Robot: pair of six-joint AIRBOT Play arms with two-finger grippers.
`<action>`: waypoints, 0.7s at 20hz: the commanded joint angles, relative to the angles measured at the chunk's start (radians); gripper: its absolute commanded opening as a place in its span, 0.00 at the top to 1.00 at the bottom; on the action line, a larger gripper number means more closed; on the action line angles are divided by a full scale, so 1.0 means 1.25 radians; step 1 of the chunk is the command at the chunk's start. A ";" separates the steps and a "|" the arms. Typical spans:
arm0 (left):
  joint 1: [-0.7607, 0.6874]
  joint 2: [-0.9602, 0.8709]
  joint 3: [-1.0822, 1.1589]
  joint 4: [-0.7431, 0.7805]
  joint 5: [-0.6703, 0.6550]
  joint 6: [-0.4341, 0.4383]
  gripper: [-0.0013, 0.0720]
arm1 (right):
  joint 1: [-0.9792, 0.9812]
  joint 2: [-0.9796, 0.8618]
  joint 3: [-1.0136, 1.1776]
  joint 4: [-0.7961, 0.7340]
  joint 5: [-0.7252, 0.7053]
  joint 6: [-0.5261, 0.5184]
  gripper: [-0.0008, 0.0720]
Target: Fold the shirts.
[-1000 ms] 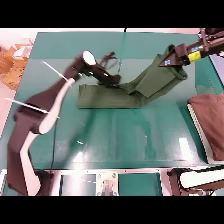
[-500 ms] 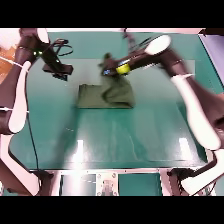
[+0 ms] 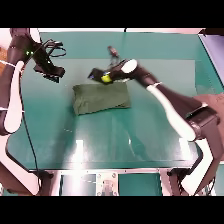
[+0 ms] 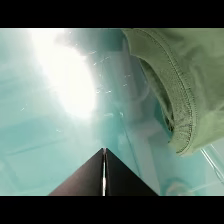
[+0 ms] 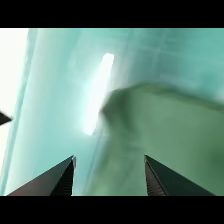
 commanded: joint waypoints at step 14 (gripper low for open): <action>0.002 0.000 -0.001 0.005 0.008 -0.026 0.95 | -0.234 -0.075 -0.149 0.046 0.300 -0.075 0.25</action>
